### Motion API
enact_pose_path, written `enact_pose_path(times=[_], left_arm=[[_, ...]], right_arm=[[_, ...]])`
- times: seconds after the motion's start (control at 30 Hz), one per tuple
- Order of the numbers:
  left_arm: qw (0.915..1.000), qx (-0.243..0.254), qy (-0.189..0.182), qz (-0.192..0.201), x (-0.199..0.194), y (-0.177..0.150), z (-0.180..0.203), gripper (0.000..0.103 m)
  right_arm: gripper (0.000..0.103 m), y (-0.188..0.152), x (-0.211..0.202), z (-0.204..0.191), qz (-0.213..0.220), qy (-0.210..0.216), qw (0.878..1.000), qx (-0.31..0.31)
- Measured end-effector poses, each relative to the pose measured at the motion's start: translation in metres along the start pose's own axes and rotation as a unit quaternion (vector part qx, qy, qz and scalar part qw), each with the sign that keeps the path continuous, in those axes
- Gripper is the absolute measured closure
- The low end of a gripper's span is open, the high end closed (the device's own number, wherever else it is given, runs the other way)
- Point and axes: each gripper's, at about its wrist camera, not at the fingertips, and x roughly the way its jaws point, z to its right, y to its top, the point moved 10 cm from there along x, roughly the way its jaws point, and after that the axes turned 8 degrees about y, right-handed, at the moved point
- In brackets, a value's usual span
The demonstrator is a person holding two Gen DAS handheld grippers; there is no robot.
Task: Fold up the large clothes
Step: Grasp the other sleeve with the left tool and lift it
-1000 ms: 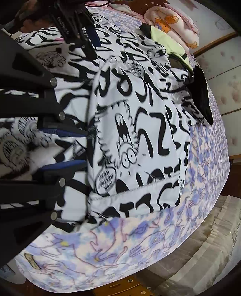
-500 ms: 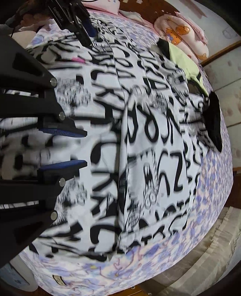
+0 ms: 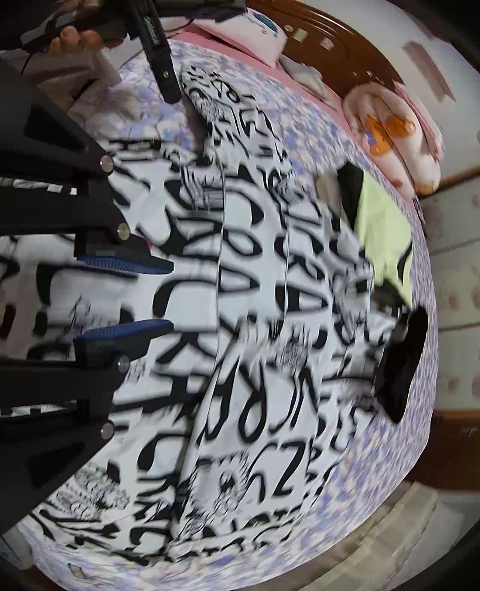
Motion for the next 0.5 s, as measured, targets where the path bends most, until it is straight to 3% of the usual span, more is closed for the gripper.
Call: enact_pose_path(times=[0.17, 0.3, 0.43, 0.5], left_arm=[[0.9952, -0.096, -0.019, -0.007, 0.014, 0.016, -0.046, 0.038], [0.9874, -0.156, -0.027, -0.001, 0.024, 0.034, -0.078, 0.038], [0.9680, -0.243, -0.058, -0.017, 0.041, 0.046, -0.109, 0.038], [0.9630, -0.265, -0.046, -0.016, 0.048, 0.053, -0.121, 0.038]], right_arm=[[0.078, 0.005, 0.013, -0.041, -0.008, 0.022, 0.999, -0.027], [0.067, 0.008, 0.022, -0.065, -0.010, 0.032, 0.999, -0.037], [0.064, 0.010, 0.032, -0.080, -0.016, 0.036, 0.998, -0.047], [0.064, 0.010, 0.038, -0.084, -0.020, 0.035, 0.998, -0.049]])
